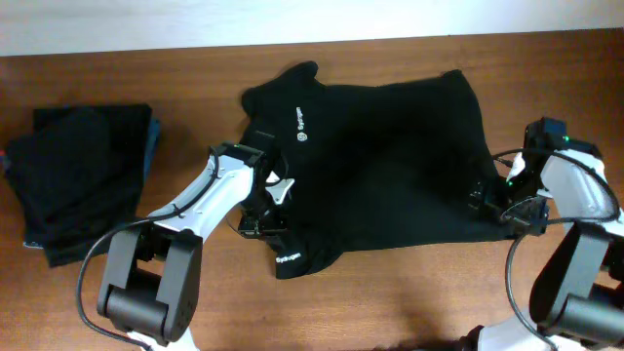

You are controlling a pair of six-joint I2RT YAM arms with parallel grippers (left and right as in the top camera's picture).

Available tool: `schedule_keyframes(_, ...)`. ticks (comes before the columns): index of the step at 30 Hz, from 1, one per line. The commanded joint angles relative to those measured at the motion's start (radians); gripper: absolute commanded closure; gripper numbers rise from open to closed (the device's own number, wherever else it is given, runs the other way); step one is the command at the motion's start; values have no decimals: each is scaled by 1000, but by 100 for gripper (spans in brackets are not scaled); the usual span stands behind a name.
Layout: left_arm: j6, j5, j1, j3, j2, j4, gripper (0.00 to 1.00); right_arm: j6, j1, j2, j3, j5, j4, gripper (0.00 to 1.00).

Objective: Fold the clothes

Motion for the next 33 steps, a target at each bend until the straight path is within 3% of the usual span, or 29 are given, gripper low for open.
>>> schedule_keyframes(1,19,-8,3,14,-23,3,97,56,-63,35,-5,50,16,1)
schedule_keyframes(7,19,-34,3,14,-23,3,97,55,-157,47,-5,-4,24,1)
schedule_keyframes(21,19,-34,3,14,-23,7,96,56,-156,48,-161,-26,224,0)
schedule_keyframes(27,19,-34,3,14,-23,7,96,56,-156,48,-161,-31,233,27)
schedule_keyframes(33,19,-33,3,14,-23,6,96,56,-156,48,-161,-31,233,67)
